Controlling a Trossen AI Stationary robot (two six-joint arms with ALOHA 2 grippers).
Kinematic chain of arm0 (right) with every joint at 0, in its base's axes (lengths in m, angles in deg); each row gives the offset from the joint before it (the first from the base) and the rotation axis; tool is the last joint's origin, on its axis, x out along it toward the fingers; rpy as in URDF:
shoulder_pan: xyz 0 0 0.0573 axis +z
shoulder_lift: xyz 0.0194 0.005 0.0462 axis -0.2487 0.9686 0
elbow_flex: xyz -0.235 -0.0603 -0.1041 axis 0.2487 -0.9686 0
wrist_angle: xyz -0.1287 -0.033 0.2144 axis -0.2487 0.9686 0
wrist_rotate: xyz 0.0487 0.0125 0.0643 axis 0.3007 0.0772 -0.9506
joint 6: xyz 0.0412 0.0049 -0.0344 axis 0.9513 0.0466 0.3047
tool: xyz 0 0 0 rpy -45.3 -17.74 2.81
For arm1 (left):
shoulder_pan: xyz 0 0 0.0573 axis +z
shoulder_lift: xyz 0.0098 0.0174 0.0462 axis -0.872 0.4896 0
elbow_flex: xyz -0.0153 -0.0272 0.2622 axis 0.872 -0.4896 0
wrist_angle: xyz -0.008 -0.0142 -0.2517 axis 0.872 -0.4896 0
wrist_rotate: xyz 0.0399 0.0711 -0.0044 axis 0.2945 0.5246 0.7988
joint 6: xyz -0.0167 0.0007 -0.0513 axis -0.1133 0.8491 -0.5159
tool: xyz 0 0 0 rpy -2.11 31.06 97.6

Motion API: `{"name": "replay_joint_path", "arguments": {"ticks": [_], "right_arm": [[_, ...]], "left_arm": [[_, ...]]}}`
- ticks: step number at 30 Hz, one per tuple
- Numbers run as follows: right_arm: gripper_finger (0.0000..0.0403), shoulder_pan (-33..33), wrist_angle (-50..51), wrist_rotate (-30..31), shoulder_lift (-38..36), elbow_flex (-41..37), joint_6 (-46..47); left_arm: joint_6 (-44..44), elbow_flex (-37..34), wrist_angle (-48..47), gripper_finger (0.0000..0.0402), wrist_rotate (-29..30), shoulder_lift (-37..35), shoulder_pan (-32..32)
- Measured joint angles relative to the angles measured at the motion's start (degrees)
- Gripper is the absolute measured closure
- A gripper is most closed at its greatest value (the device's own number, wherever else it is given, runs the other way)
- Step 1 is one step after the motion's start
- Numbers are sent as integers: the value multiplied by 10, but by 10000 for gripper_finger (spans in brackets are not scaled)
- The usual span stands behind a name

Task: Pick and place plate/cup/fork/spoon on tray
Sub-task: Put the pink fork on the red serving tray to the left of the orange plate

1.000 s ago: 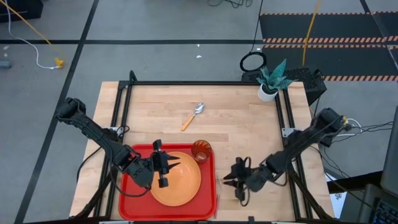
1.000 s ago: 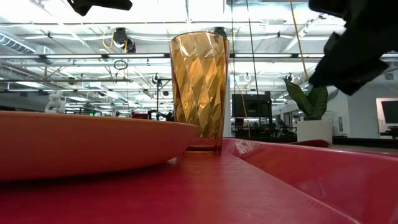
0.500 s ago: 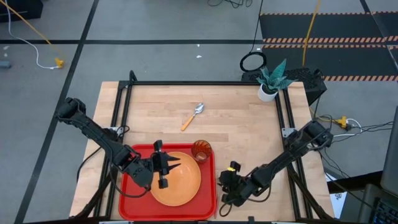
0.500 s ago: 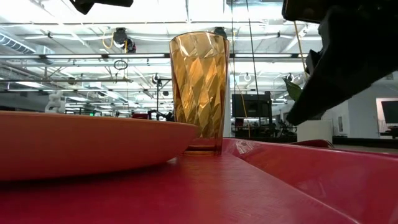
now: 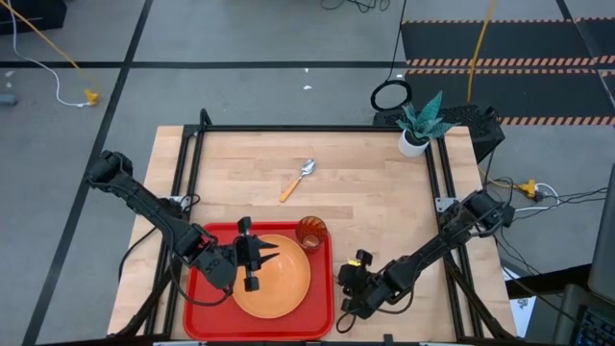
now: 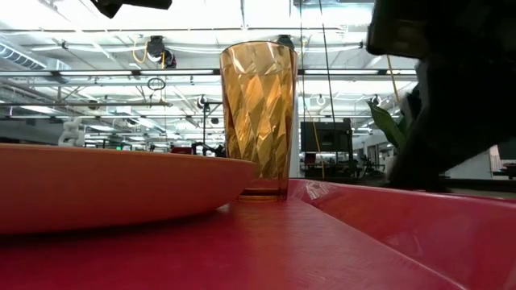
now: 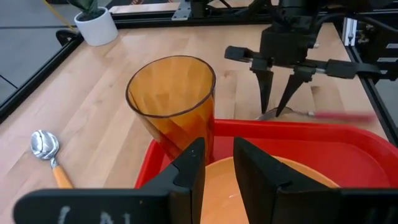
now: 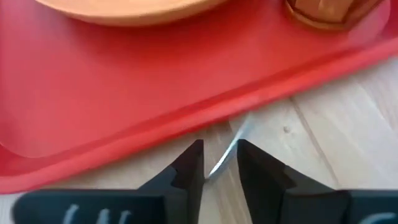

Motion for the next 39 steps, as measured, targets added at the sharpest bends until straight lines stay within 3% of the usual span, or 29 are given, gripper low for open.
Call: {"name": "replay_joint_path", "arguments": {"ticks": [7,17,27,32,39], "right_arm": [[394,-1,50,-19,1,-3,3],[401,-6,75,-29,-25,-4,-37],[402,3,67,130,-182,-3,-153],[402,0,-59,199,-242,-16,-299],[403,-24,-430,202,-262,-94,-562]], "left_arm": [[0,0,1,314,0,0,0],[0,0,2,314,0,0,0],[39,0,67,314,-1,0,0],[110,0,155,314,-20,0,-2],[219,-1,298,313,-57,38,1]]}}
